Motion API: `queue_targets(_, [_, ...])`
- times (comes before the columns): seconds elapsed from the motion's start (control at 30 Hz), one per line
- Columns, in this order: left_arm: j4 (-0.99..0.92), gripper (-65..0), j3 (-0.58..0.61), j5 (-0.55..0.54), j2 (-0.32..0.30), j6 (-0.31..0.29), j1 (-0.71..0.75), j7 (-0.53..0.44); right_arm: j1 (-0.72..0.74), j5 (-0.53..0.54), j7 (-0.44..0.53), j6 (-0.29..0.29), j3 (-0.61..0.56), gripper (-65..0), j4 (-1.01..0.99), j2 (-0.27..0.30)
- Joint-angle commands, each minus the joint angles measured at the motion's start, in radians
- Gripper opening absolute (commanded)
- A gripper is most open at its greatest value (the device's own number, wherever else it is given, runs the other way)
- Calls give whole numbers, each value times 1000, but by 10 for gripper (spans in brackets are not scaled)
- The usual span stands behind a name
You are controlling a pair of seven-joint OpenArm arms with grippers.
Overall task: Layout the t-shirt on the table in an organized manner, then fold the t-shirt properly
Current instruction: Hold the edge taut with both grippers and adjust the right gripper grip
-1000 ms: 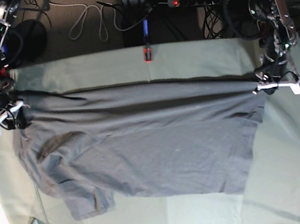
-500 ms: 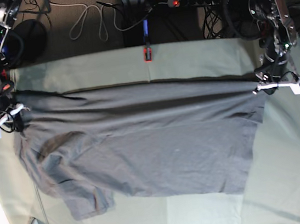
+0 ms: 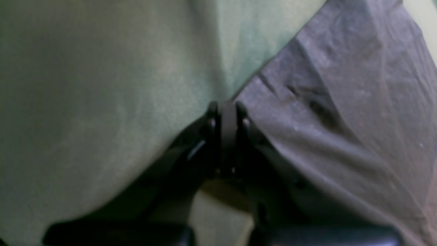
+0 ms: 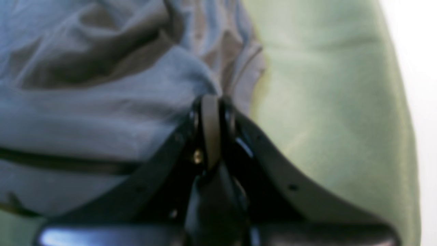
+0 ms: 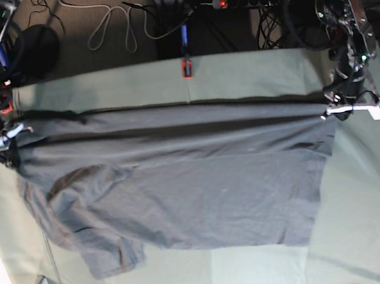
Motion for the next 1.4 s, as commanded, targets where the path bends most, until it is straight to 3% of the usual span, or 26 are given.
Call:
queue_targets(0.0, [20,-650,-5,-1,-14,1,-9,-27,-2,14,27,-1,5,-650,32,8])
queue_targets(0.23, [44,-650,-8,-1,-22,1,28,-27,-74,14,27,-1,5,-650,91,-13])
queue_targets(0.73, [75,-650,-8,-1,-22,1,49,-26,-67,10,23,-1,45,-648,74,-13])
queue_targets(0.8, [80,-650,-8,-1,-17,1,52,-26,-54,10,23,-1,45,-594,43,-13])
queue_targets(0.93, [80,-650,-8,-1,-16,1,52,-26,-44,10,23,-1,57,-417,22,-7])
queue_targets(1.07, [78,-650,-8,-1,-16,1,54,-26,-48,13,23,-1,162,-291,26,-7])
queue_targets(1.37, [80,-650,-7,-1,-16,1,54,-26,-83,11,23,-1,185,-272,25,-15])
